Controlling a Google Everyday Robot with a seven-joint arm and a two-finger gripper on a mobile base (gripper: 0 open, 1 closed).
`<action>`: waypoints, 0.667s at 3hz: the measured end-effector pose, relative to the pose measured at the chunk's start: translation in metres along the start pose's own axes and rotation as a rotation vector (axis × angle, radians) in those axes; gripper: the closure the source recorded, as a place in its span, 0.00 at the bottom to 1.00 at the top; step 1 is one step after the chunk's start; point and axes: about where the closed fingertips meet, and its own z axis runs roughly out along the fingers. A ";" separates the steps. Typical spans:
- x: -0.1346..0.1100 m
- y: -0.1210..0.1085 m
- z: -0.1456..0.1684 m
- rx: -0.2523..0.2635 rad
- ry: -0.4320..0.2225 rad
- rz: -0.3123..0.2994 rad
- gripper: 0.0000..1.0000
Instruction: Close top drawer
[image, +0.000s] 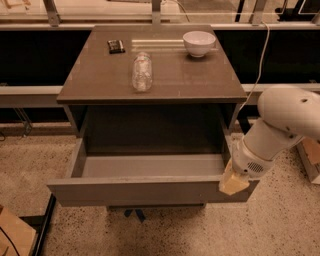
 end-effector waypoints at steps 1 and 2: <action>0.032 -0.006 0.046 -0.083 0.006 0.088 1.00; 0.032 -0.007 0.052 -0.091 0.007 0.088 1.00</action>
Offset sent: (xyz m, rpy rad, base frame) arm -0.0077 -0.0136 -0.0454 0.0100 0.0889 -0.0518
